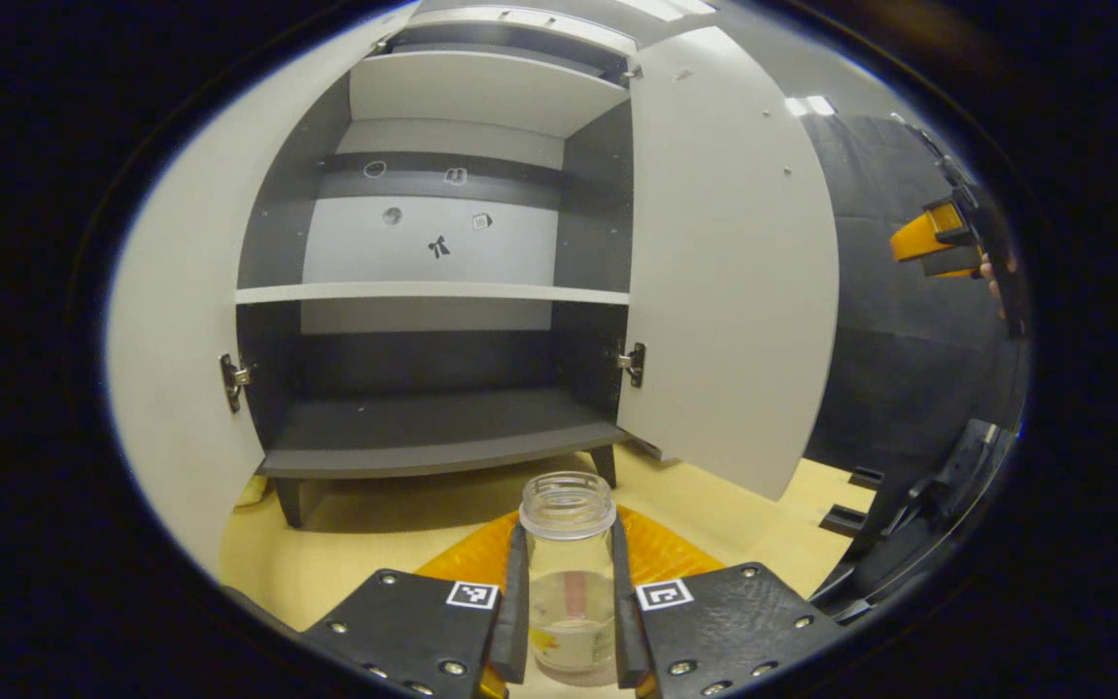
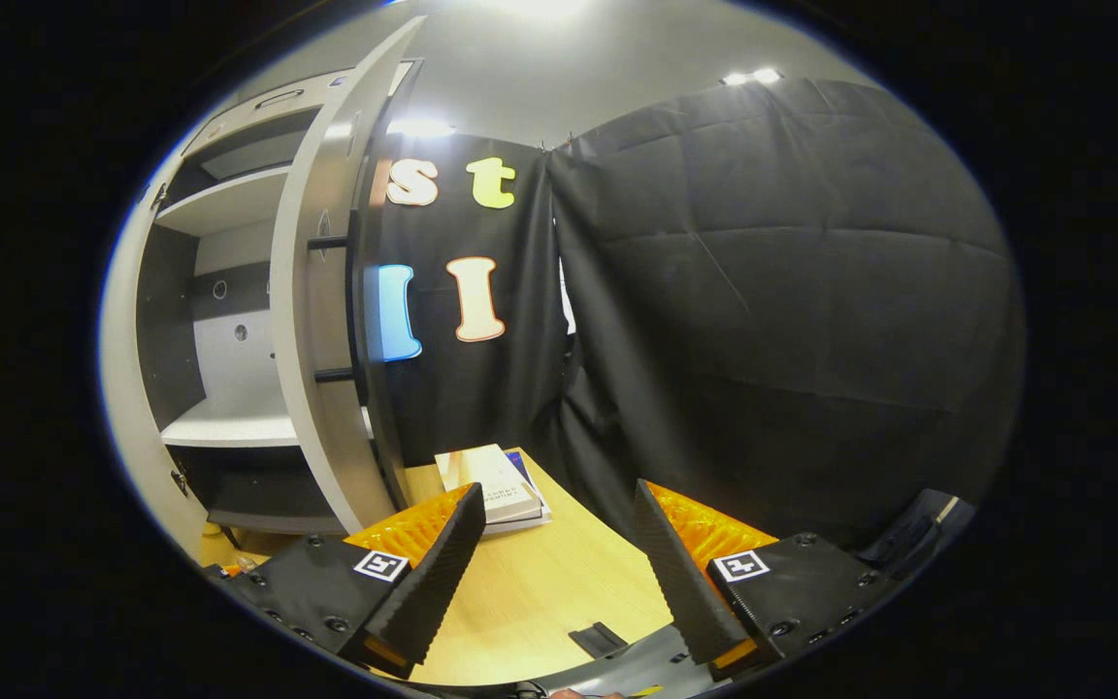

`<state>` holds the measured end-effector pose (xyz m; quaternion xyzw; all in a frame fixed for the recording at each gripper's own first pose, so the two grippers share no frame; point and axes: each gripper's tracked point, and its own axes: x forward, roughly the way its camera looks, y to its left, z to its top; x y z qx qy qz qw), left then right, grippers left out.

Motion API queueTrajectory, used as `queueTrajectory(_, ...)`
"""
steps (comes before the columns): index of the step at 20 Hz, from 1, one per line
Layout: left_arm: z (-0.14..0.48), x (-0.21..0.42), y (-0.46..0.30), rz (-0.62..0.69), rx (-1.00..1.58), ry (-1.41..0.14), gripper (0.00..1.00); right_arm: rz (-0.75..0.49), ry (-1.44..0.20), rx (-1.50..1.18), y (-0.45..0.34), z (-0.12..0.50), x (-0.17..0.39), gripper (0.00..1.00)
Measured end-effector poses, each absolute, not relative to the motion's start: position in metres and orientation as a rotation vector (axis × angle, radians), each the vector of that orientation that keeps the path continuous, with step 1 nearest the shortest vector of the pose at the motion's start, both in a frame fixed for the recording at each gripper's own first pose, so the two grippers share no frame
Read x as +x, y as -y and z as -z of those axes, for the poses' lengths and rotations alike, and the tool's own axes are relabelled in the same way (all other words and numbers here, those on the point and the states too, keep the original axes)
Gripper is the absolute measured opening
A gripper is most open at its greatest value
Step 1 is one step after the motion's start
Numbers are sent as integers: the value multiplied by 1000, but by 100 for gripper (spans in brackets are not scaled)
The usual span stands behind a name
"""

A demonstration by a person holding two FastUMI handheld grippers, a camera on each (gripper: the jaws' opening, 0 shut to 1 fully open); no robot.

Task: Grasp the bottle in the cabinet with the left hand and place it on the coaster, then close the right door with the right hand and the left door with the left hand.

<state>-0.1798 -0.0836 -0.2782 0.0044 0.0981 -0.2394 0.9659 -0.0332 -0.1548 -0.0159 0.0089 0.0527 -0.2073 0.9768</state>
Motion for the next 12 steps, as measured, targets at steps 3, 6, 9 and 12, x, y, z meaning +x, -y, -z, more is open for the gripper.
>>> queueTrajectory(3, 288, -188, 97, 511, 2, -194, 31, 429, -144, 46, 155, 22, -33, 97)
queueTrajectory(6, 302, -195, 101, 527, 22, -222, 31, 437, -165, 54, 154, 24, -32, 97)
queueTrajectory(9, 302, -201, 100, 539, 29, -212, 41, 447, -188, 49, 153, 27, -36, 96)
queueTrajectory(12, 302, -209, 100, 572, 22, -231, 44, 455, -211, 121, 153, 35, -38, 97)
